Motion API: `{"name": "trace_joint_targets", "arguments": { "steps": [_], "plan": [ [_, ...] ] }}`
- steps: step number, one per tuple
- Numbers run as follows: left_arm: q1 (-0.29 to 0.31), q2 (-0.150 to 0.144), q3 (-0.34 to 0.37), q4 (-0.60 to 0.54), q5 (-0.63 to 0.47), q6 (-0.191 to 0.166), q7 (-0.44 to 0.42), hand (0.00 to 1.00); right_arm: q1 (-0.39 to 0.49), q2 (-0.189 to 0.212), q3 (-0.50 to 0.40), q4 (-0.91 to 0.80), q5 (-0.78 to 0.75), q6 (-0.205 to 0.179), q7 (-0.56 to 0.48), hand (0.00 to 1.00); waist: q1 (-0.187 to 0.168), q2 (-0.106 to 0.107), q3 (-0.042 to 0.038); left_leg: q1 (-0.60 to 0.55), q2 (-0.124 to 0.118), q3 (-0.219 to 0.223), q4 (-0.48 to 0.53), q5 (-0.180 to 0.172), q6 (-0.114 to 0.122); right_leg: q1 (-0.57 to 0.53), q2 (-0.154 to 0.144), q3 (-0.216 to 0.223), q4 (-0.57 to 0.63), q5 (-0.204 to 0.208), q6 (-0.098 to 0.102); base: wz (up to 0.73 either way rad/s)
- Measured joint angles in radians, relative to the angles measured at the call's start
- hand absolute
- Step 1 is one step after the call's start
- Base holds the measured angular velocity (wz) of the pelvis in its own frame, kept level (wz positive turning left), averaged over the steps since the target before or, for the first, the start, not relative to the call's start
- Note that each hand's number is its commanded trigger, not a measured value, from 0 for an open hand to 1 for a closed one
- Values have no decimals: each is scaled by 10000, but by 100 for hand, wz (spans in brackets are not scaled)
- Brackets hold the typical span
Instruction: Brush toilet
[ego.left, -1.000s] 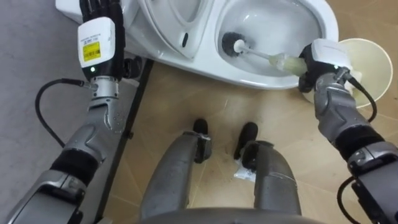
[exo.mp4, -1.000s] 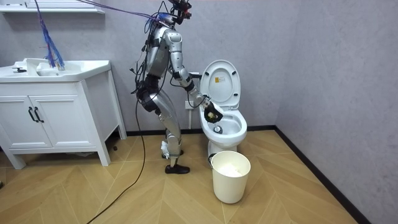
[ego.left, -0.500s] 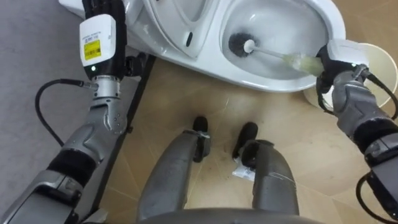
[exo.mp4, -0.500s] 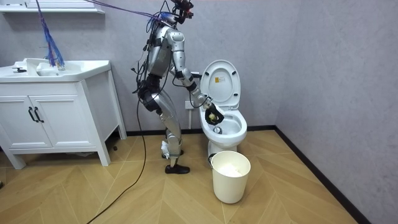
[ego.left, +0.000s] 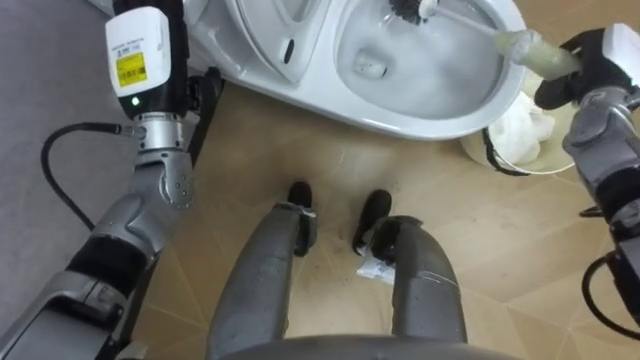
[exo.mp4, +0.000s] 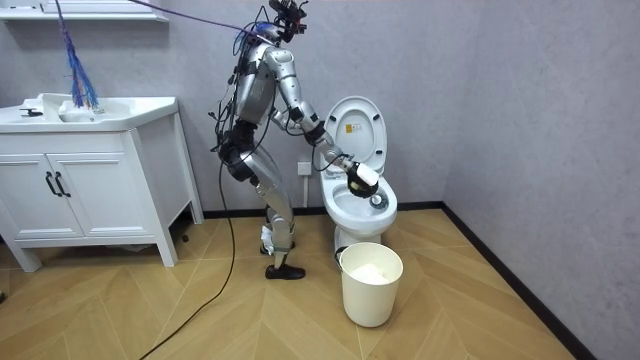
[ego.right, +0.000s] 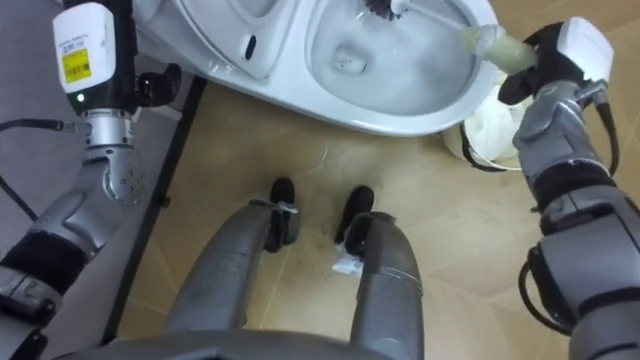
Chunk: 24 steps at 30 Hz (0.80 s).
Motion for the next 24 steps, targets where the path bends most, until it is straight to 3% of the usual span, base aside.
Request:
{"name": "trace_joint_targets", "arguments": {
  "steps": [5,14,20,21,22,23,24],
  "plan": [
    [-62,-19,1,245,-3,43,-251,0,335,-2,-23,378,944,-42,68,100,-8,40,8,273,112,54,7,-43,-8,291,58,6,-95,-4,77,-3],
    [22,-81,0,1219,-35,-13,-736,0,1017,72,-112,499,1208,-155,323,100,-84,444,3,1219,89,21,49,-284,-38,1252,133,72,-137,-187,192,-3],
    [567,-168,41,1251,-220,-76,-1367,0,1622,192,-138,460,962,-255,492,100,-62,467,-45,2329,108,103,-279,-436,-2,2274,179,127,-367,-344,209,-3],
    [661,-177,104,1245,-241,-123,-1446,0,1722,238,-192,455,918,-274,512,100,-71,465,-64,2486,99,104,-370,-435,-1,2429,180,127,-430,-339,200,0],
    [932,-186,142,1210,-233,-163,-1619,0,2061,309,-317,342,805,-339,563,100,-71,473,-160,2809,119,157,-565,-444,13,2732,202,126,-598,-342,207,-3],
    [1279,-218,258,1125,-232,-186,-1798,0,2460,353,-402,138,803,-402,632,100,-68,445,-320,3153,119,222,-787,-446,20,3036,212,142,-780,-361,239,-5],
    [1683,-255,427,1008,-220,-213,-1978,0,2878,384,-516,-73,729,-479,717,100,-142,432,-425,3560,96,221,-1057,-444,24,3415,229,144,-996,-380,275,-5]
  ]
}}
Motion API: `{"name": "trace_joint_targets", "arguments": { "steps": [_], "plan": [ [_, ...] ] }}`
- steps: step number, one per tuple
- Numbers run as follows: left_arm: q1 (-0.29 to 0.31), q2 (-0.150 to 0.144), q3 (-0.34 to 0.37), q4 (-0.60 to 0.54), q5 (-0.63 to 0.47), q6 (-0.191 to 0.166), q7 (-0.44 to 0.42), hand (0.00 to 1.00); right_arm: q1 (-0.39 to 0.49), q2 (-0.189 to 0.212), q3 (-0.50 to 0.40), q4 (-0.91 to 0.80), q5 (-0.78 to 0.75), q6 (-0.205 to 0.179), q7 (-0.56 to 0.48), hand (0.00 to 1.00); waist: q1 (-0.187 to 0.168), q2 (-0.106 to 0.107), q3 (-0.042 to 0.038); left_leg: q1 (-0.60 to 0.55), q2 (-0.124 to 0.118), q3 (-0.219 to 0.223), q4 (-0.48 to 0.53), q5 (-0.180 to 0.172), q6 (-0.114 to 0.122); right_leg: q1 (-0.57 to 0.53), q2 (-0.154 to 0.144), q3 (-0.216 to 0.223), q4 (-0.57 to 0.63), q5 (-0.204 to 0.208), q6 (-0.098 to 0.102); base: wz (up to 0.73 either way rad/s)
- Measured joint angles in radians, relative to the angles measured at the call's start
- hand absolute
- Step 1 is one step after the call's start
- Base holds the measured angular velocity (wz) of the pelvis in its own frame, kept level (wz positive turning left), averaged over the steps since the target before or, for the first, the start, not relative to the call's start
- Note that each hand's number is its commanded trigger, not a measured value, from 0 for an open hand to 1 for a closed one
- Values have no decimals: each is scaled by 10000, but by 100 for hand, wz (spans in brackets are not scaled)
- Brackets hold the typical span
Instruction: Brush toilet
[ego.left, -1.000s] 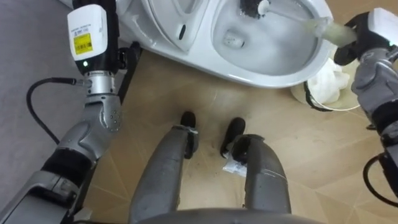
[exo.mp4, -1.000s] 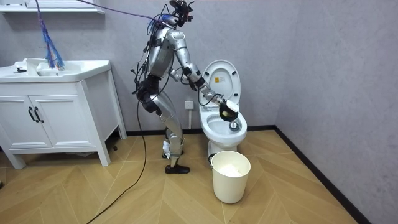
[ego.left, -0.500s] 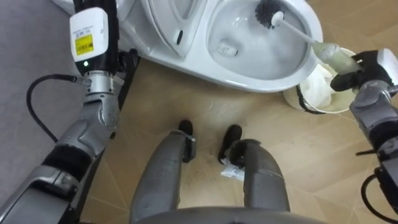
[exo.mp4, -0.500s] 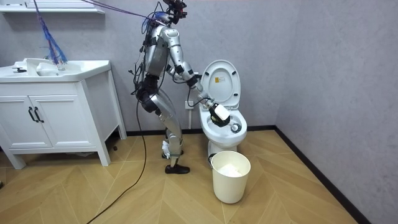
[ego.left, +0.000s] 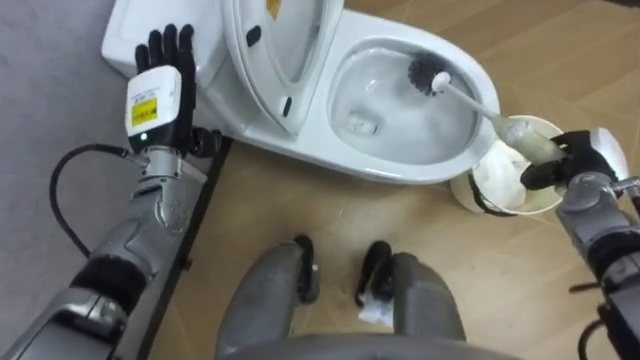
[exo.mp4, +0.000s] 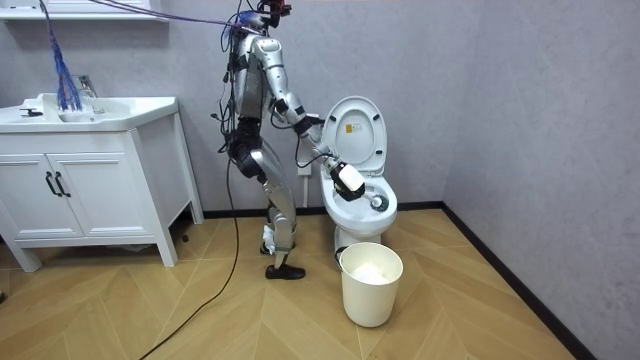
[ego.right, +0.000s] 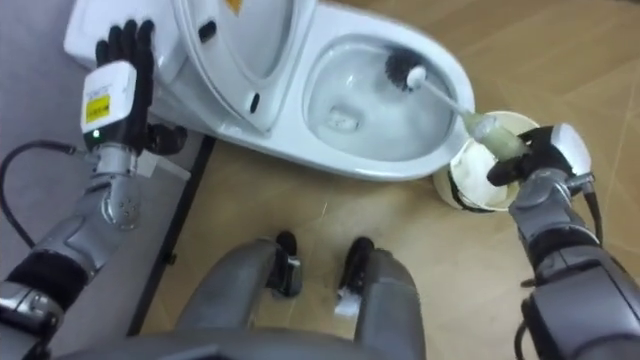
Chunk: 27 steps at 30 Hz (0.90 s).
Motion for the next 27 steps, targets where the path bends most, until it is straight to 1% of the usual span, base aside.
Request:
{"name": "trace_joint_targets", "arguments": {
  "steps": [1,3,4,5,6,7,8,9,10,11,13,14,15,16,18,20,21,22,23,24,25,26,27],
  "plan": [
    [183,-2,40,-12,-1,-13,-64,0,216,26,-71,-74,-8,-32,30,100,-14,-15,-35,244,-4,2,-152,4,2,221,9,-2,-115,-2,19,0],
    [964,-45,414,-280,-18,-62,-379,0,1081,234,-598,-545,-86,-53,168,100,-99,-115,-229,1101,34,0,-670,0,-8,1066,134,-8,-655,4,78,-4],
    [1148,-55,477,-338,-13,-63,-434,0,1277,304,-720,-690,-144,-53,176,100,-153,-135,-243,1336,59,2,-773,-6,-17,1321,180,-11,-809,14,92,0],
    [1581,-80,655,-490,-17,-75,-536,0,1664,408,-856,-982,-138,-73,184,100,-262,-151,-288,1780,94,-13,-981,-28,-36,1810,249,-52,-1126,29,119,0],
    [2039,-92,861,-662,-11,-128,-644,0,2129,494,-1113,-1368,-181,-81,187,100,-315,-167,-306,2202,120,-20,-1157,-72,-47,2265,310,-74,-1371,17,152,0],
    [2243,-103,999,-834,-12,-134,-695,0,2326,522,-1218,-1564,-248,-82,187,100,-370,-163,-343,2350,138,-20,-1250,-117,-54,2427,340,-77,-1457,0,178,0],
    [2653,-161,1271,-1102,-1,-131,-812,0,2602,622,-1496,-1835,-563,-94,187,100,-476,-181,-356,2647,158,-14,-1350,-182,-54,2710,379,-41,-1569,-37,217,-5],
    [2843,-207,1368,-1173,1,-131,-848,0,2720,680,-1603,-1933,-715,-93,179,100,-490,-189,-356,2811,164,-4,-1440,-196,-55,2846,398,-16,-1637,-45,231,-10],
    [3275,-322,1595,-1438,17,-132,-930,0,3124,801,-1863,-2292,-1011,-94,168,100,-493,-240,-362,3138,185,1,-1679,-197,-57,3125,418,2,-1800,-59,252,-6],
    [3587,-416,1809,-1670,46,-168,-1017,0,3590,874,-1988,-2657,-1249,-149,166,100,-491,-289,-335,3462,181,-3,-1886,-193,-58,3421,431,-3,-1940,-88,290,0],
    [3984,-424,1993,-1855,108,-246,-1043,0,4139,994,-2132,-3113,-1550,-233,174,100,-493,-344,-320,3824,172,-10,-2132,-195,-61,3774,458,-10,-2125,-138,327,0],
    [4188,-462,2120,-1986,106,-312,-1074,0,4373,1094,-2280,-3267,-1780,-325,172,100,-491,-414,-290,4016,158,10,-2284,-195,-61,3941,474,0,-2227,-154,352,0],
    [4466,-562,2302,-2084,95,-396,-1101,0,4572,1153,-2339,-3474,-1965,-331,169,100,-491,-404,-292,4149,153,11,-2372,-194,-62,4083,491,0,-2336,-160,362,0],
    [4549,-600,2362,-2140,80,-412,-1099,0,4625,1164,-2338,-3552,-2038,-341,170,100,-489,-404,-292,4247,156,0,-2383,-195,-62,4128,491,11,-2346,-170,376,0],
    [4850,-655,2399,-2326,-379,-528,-1095,0,4692,1175,-2339,-3567,-2123,-416,169,100,-504,-393,-286,4530,166,28,-2537,-192,-61,4465,535,7,-2627,-156,408,0],
    [5017,-698,2435,-2336,-698,-639,-1085,0,4842,1184,-2368,-3632,-2090,-501,169,100,-499,-374,-285,4841,167,19,-2704,-192,-61,4847,584,6,-2902,-138,432,4],
    [5040,-731,2464,-2337,-768,-653,-1080,0,4901,1215,-2433,-3691,-2100,-539,170,100,-498,-324,-299,4938,167,19,-2731,-193,-61,4936,591,6,-2972,-137,435,0],
    [5108,-833,2595,-2302,-809,-695,-1081,0,5002,1317,-2610,-3822,-2102,-606,173,100,-490,-336,-289,5053,180,21,-2809,-193,-61,5052,609,13,-3089,-140,446,0],
    [5246,-919,2752,-2202,-834,-755,-1095,0,5056,1477,-2850,-3842,-2091,-735,171,100,-492,-272,-314,5203,177,0,-2908,-192,-61,5224,643,10,-3243,-129,462,0],
    [5259,-985,2882,-1953,-1009,-796,-1109,0,5139,1598,-3035,-3862,-2079,-783,173,100,-502,-267,-304,5356,175,20,-3040,-190,-64,5358,674,4,-3372,-121,470,0],
    [5253,-1001,2937,-1792,-1013,-811,-1115,0,5174,1647,-3111,-3886,-2065,-785,169,100,-494,-215,-334,5423,175,20,-3089,-189,-65,5401,682,3,-3395,-120,472,0],
    [5294,-1016,3031,-1644,-1012,-876,-1125,0,5206,1711,-3209,-3899,-2049,-785,164,100,-495,-167,-340,5514,167,29,-3173,-189,-65,5488,691,4,-3437,-120,473,-7],
    [5321,-1110,3201,-1547,-1012,-887,-1135,0,5269,1811,-3397,-3959,-2045,-790,151,100,-488,-120,-349,5628,163,64,-3258,-184,-70,5540,706,27,-3508,-119,474,-9]
  ]
}}
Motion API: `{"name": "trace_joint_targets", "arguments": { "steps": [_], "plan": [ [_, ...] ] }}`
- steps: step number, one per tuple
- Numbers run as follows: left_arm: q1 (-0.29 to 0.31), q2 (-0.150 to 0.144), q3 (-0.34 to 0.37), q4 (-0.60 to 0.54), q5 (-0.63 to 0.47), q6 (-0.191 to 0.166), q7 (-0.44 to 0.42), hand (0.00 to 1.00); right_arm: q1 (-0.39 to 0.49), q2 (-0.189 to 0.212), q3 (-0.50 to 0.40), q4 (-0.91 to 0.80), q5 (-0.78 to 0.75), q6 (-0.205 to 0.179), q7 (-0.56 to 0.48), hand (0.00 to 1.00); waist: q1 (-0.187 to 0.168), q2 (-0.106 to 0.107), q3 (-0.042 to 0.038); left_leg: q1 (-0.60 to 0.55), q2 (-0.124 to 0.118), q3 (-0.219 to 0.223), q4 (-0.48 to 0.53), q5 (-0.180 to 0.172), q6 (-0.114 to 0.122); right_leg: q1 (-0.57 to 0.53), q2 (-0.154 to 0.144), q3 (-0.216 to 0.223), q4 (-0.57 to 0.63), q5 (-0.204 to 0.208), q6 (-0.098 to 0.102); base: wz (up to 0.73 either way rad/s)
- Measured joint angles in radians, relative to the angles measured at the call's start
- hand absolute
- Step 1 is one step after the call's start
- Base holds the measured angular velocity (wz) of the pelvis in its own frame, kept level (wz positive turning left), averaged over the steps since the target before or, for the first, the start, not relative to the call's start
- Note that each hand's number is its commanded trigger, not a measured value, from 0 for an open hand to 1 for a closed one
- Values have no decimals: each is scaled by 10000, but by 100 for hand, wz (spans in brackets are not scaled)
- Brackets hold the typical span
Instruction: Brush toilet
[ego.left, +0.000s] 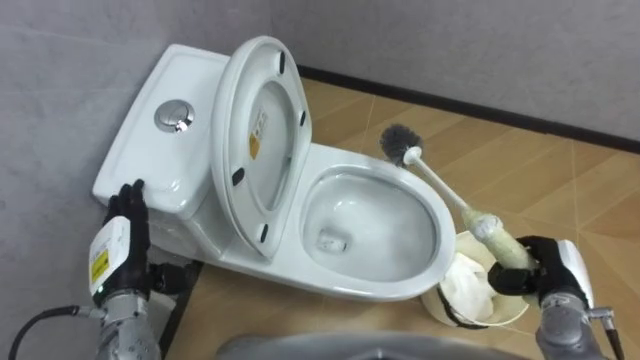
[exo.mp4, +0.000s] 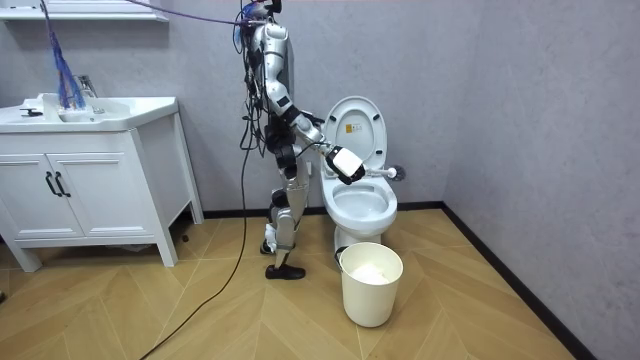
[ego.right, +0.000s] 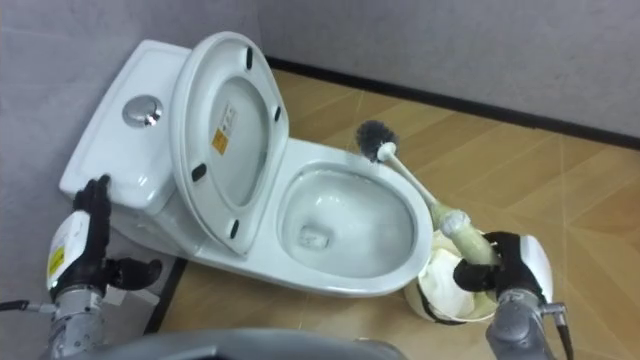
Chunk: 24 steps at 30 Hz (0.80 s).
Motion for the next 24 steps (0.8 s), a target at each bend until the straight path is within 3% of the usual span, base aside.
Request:
{"name": "trace_joint_targets", "arguments": {
  "steps": [5,7,14,19,24],
  "plan": [
    [-31,-388,775,831,-1188,-129,179,0,97,54,-136,160,377,-171,-363,100,-28,-8,4,169,0,-49,-145,17,-22,173,39,-10,-95,0,0,-2],
    [-58,-554,1103,1328,-1880,-32,121,0,97,131,-381,538,609,-414,-486,100,-150,-40,13,192,-13,-90,-144,16,-22,284,39,-35,-226,5,7,8],
    [165,-851,1882,2276,-4343,97,112,0,264,610,-1125,1824,1996,-662,-622,100,-231,-136,79,224,15,-57,-155,10,-24,338,73,44,-268,5,8,0],
    [-29,-925,2277,2733,-5575,-10,118,0,313,799,-1210,2664,2345,-670,-632,100,-220,-56,153,324,11,-20,-156,9,-24,329,104,282,-281,2,8,-9],
    [-263,-963,2278,3346,-5888,-163,61,0,383,922,-1216,3433,2381,-710,-646,100,-234,-44,158,362,12,151,-223,7,-21,285,146,499,-317,57,63,-8]
  ]
}}
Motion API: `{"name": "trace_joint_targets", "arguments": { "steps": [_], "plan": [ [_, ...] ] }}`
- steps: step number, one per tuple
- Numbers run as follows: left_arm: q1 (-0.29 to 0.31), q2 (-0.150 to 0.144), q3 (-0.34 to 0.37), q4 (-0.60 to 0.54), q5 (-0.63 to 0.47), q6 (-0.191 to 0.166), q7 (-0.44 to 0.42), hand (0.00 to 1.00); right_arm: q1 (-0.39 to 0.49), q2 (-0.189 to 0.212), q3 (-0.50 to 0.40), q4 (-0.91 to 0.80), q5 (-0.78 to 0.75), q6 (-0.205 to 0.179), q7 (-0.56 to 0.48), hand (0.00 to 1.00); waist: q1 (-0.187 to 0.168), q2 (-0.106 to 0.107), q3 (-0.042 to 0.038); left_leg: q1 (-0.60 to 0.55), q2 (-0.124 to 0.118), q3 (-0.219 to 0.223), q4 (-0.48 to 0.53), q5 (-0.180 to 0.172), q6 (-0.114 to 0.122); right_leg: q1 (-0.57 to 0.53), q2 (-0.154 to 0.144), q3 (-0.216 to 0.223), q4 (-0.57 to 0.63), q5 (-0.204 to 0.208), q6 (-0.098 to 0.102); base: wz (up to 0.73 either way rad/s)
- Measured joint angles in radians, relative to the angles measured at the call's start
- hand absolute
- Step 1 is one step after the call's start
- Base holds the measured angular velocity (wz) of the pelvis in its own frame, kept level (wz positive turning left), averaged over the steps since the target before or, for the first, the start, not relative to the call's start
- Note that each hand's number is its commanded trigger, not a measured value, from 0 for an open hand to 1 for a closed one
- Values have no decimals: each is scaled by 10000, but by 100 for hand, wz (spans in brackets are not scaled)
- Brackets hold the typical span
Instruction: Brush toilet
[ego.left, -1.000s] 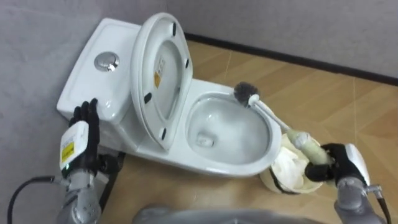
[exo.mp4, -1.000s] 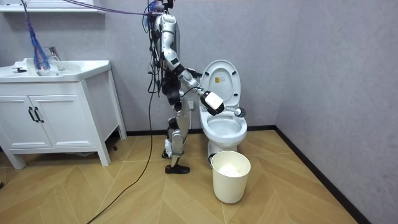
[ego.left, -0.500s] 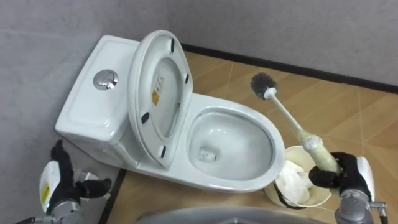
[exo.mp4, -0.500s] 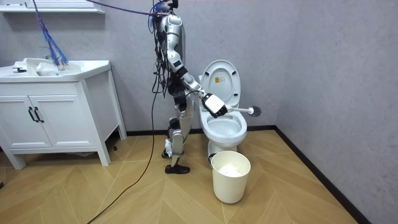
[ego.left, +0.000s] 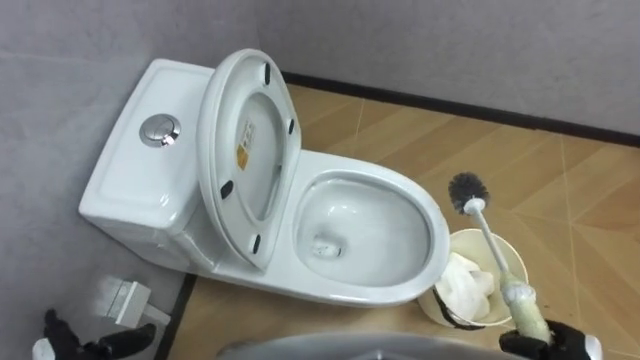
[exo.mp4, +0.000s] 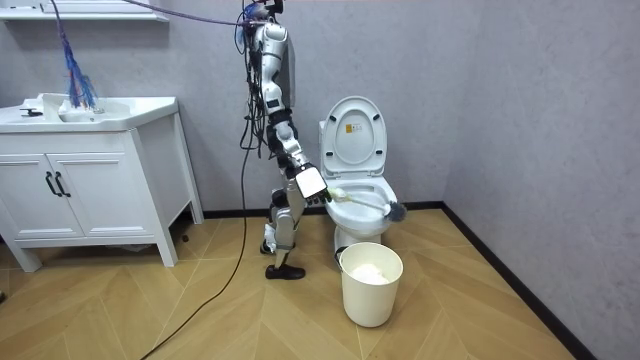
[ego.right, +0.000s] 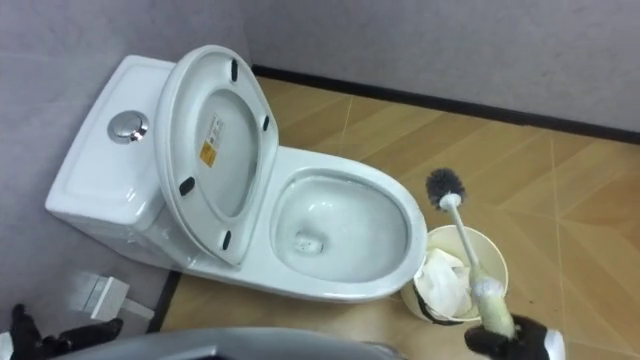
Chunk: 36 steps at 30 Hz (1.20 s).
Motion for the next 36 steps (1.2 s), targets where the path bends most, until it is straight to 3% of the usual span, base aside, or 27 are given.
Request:
{"name": "trace_joint_targets", "arguments": {
  "steps": [6,12,20,26,27,28,36],
  "plan": [
    [-279,-5,-1,1325,-157,77,-640,0,-29,55,-93,529,211,44,110,100,-87,95,-72,1,22,235,-130,-38,39,-143,41,187,-23,153,26,-13],
    [-587,-6,-23,2103,-66,529,-1346,0,-97,239,-195,938,526,166,210,100,-262,190,-71,16,6,376,-130,-79,106,-147,48,337,-17,199,77,-5],
    [-992,3,-307,2558,468,1159,-1911,0,-437,327,-187,1490,548,715,244,100,-577,474,-57,15,18,569,-168,-108,127,-211,128,509,110,256,104,-6],
    [-1002,1,-400,2655,1375,1664,-2147,0,-564,336,-309,1503,553,1119,254,100,-796,542,-72,27,20,743,-186,-108,127,-358,151,715,142,256,104,-10],
    [-1006,-2,-425,2652,1549,1753,-2209,0,-573,339,-362,1511,555,1170,255,84,-791,548,-73,41,21,798,-186,-108,127,-367,161,790,147,256,105,-12],
    [-1005,-2,-425,2652,1675,1797,-2232,0,-602,344,-367,1513,566,1199,255,0,-783,548,-73,43,21,806,-187,-108,128,-367,164,808,151,255,105,-9],
    [-979,-49,-437,2596,2712,2218,-2284,0,-721,423,-393,1732,1471,1393,497,0,-830,482,-90,118,14,728,-185,-108,128,-301,142,811,123,231,111,0]
  ]
}}
